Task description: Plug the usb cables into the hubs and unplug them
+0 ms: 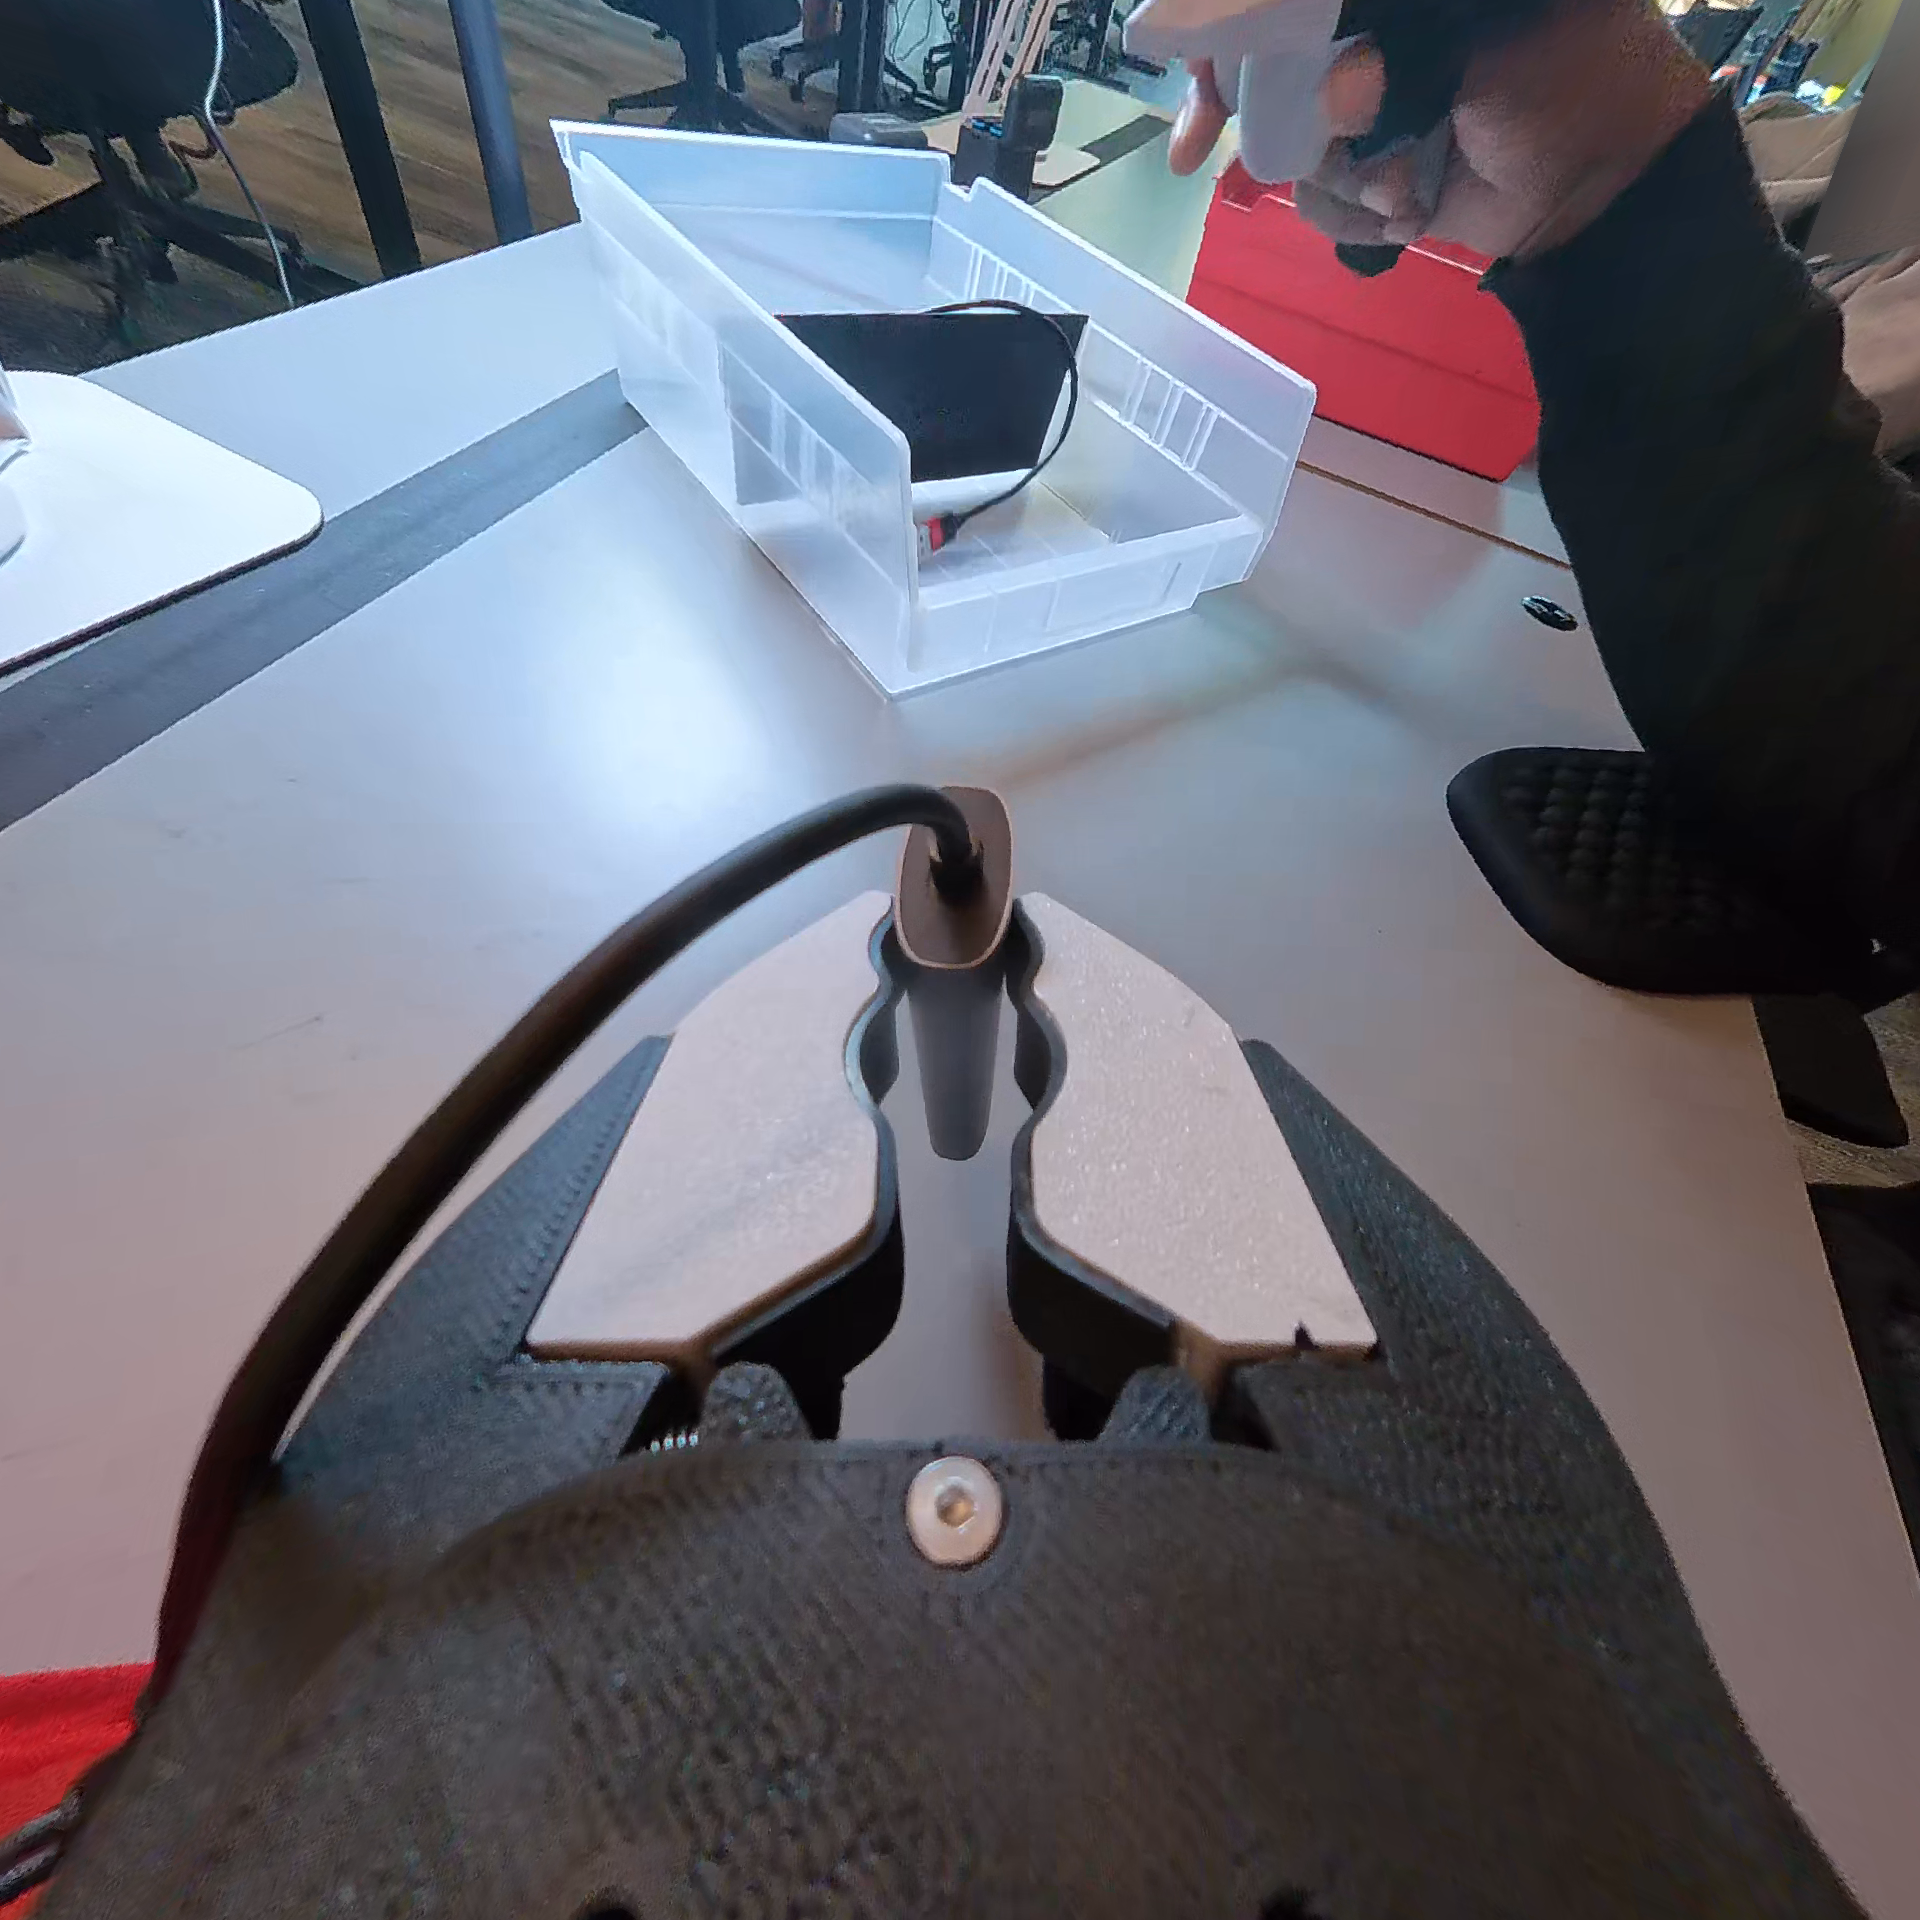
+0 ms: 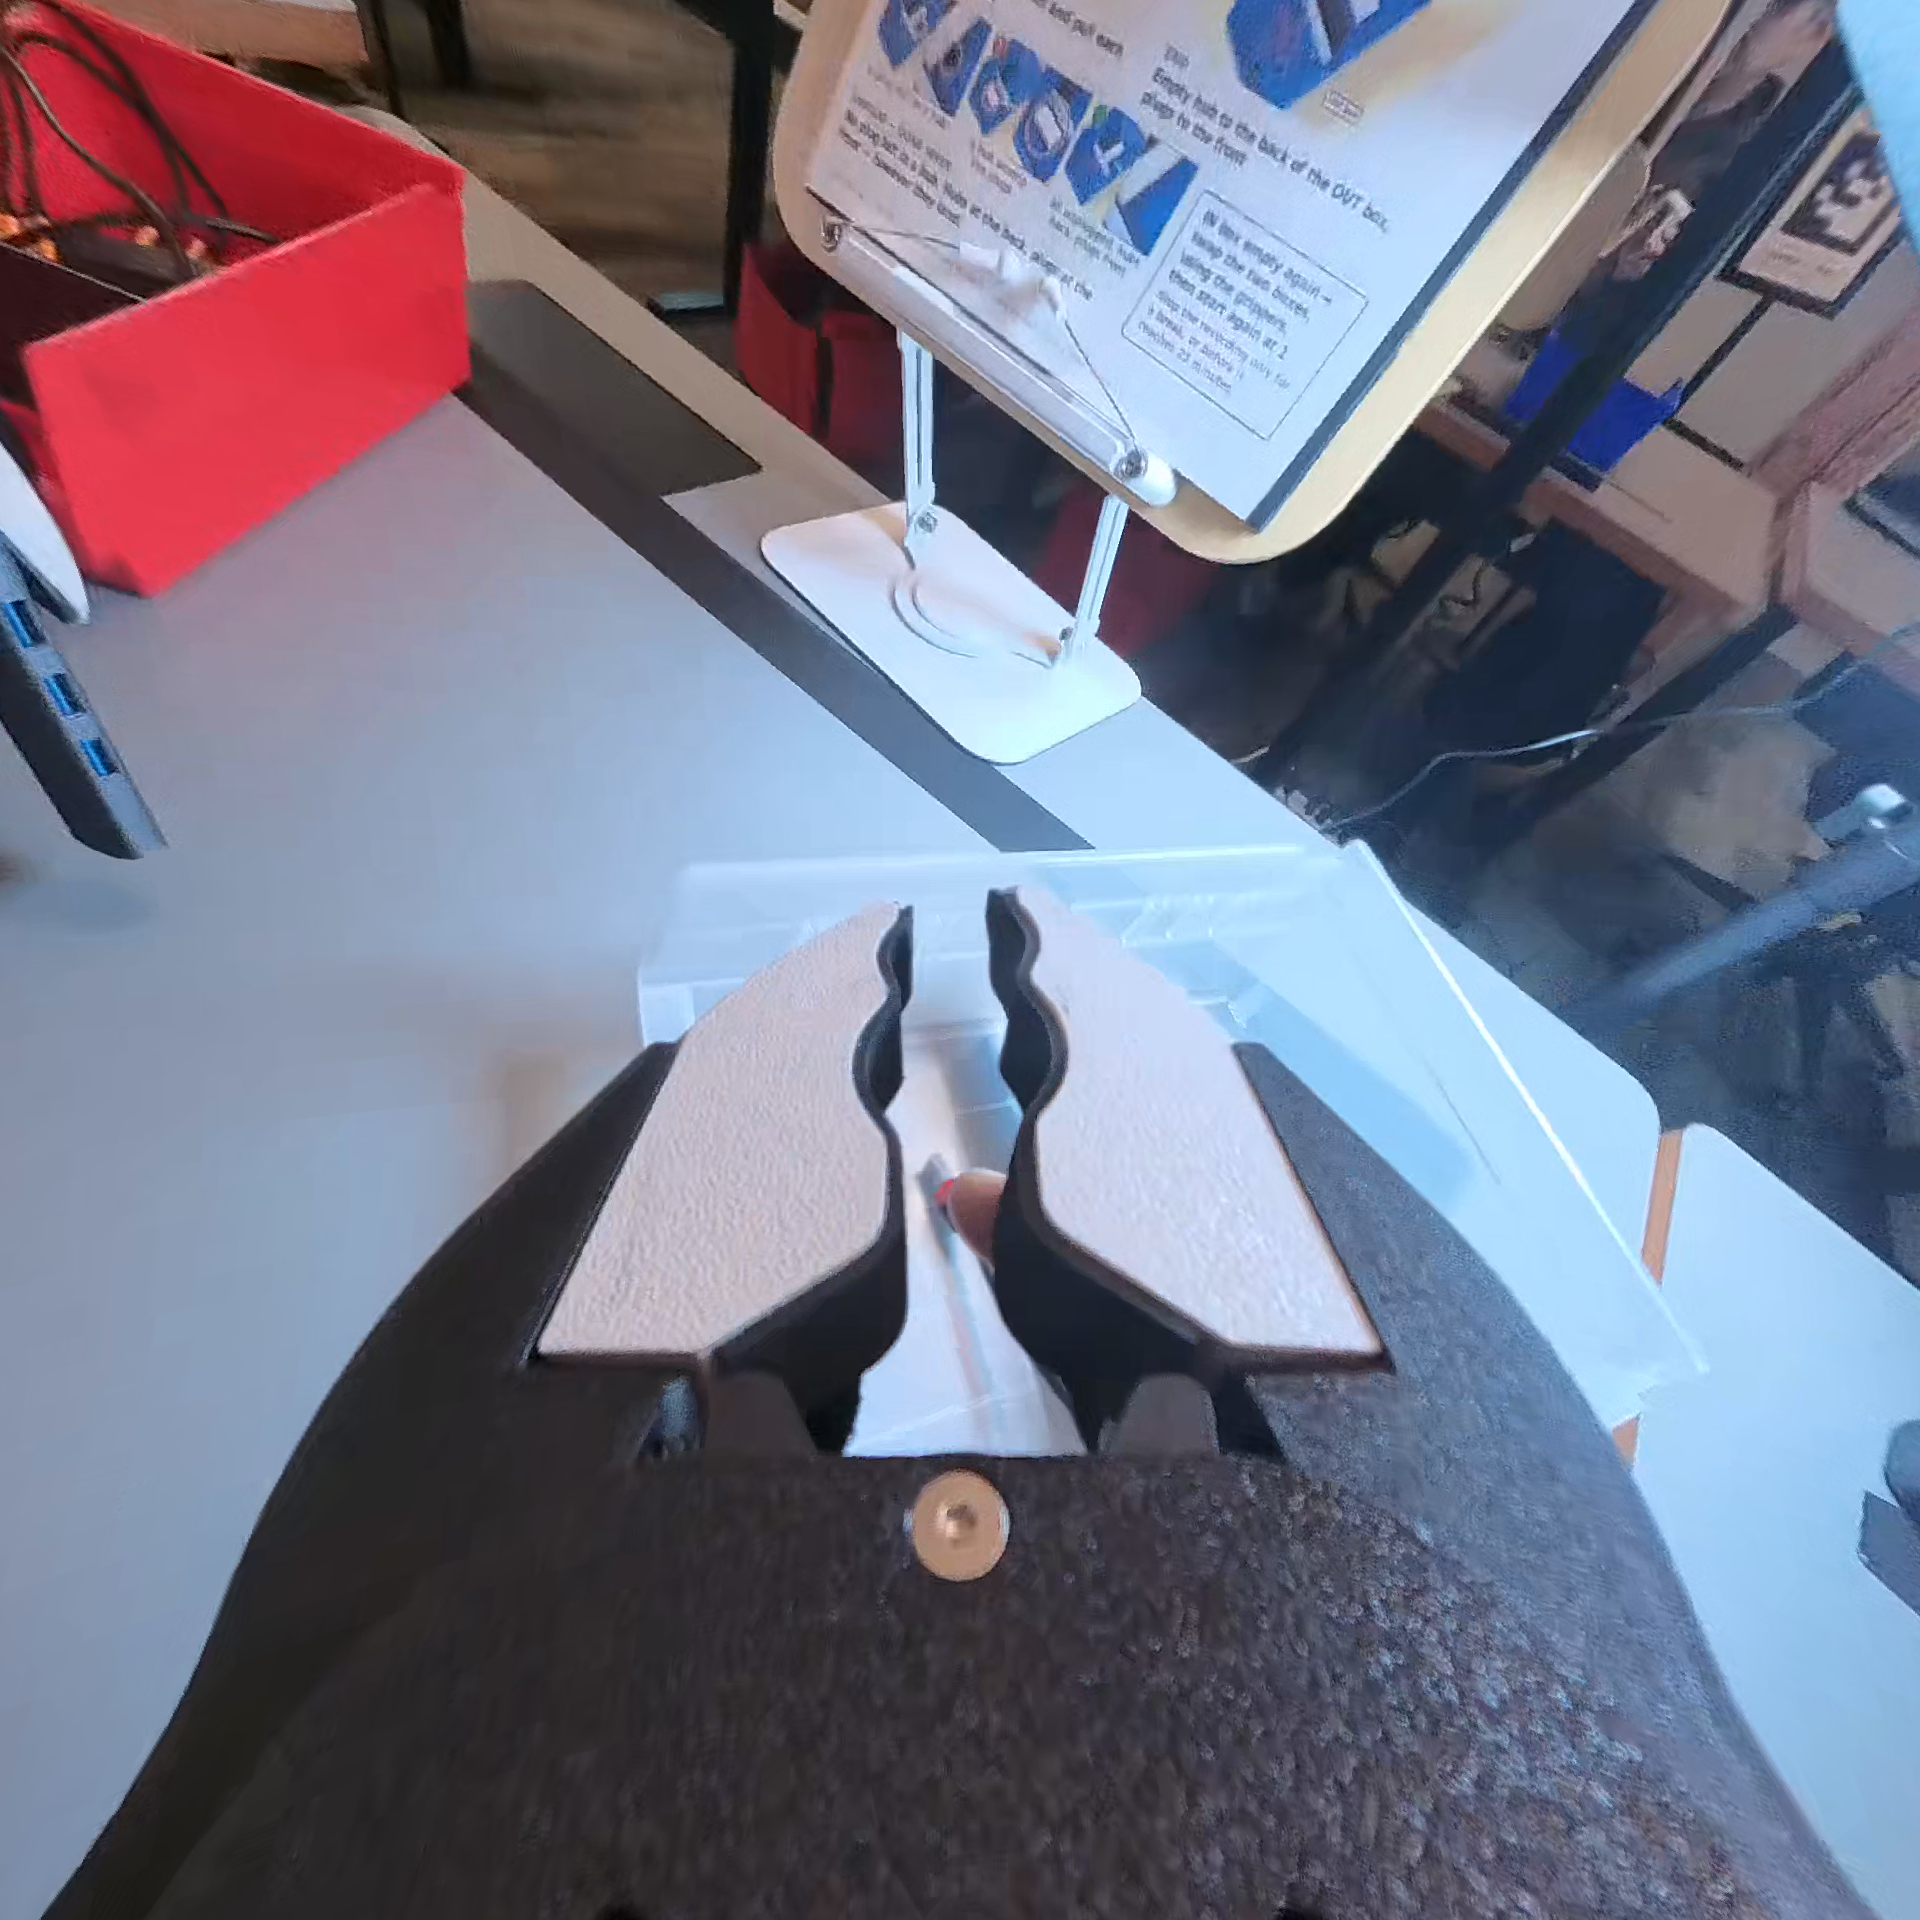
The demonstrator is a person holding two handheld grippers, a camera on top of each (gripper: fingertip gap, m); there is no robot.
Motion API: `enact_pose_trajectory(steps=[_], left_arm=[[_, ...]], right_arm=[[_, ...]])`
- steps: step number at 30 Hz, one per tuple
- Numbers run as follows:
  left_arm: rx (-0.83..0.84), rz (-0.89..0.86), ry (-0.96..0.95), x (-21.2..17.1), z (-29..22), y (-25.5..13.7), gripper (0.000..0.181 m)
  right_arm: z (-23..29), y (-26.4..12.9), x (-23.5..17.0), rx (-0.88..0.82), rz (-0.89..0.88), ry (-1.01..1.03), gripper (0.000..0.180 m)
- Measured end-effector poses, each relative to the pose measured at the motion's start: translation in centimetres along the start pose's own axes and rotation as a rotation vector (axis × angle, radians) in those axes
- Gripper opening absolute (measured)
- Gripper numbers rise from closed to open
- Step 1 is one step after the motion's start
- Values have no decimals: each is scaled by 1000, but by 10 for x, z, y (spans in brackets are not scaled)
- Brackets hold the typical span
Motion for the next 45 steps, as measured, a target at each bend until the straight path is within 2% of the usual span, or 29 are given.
enact_pose_trajectory(steps=[3,8,10,14,19,21,24,26,28,33,38,40,44,45], left_arm=[[-6,3,-1,-1,-1,1,17],[-14,16,3,-1,-3,3,17],[-19,21,4,-2,-3,4,17],[-31,34,6,-4,-2,7,17],[-35,43,-1,-8,-1,7,17],[-31,44,0,-8,0,7,17],[-28,41,3,-7,0,5,17],[-27,37,1,-7,1,4,17],[-31,38,-5,-7,1,5,17],[-36,55,5,-9,-2,10,17],[-33,51,24,-6,-6,10,17],[-31,50,27,-5,-6,9,17],[-31,47,23,-5,-5,9,17],[-31,47,24,-5,-5,9,17]], right_arm=[[-13,-2,-7,-97,45,13,23],[-65,3,-42,-453,287,36,24],[-79,12,-59,-459,434,66,27],[-95,30,-77,-335,745,121,33],[-99,37,-88,-278,1122,25,25],[-103,39,-90,-281,1175,-7,10],[-102,35,-79,-274,1109,0,4],[-103,28,-60,-347,988,-47,4],[-91,19,-39,-334,844,-94,4],[-39,6,-7,-34,591,-66,3],[-23,9,-19,182,553,17,4],[-29,14,-28,141,566,32,4],[-59,25,-53,-148,632,-56,4],[-69,25,-58,-243,655,-103,11]])
Point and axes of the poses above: each gripper's, where its closed fingertips meet, y out along the fingers, x out of its top, z = x × y across the jaws, the point moved 6 cm from there along -y, back along the fingers, and after that the axes turned 11 degrees about y, right-handed, at the moved point
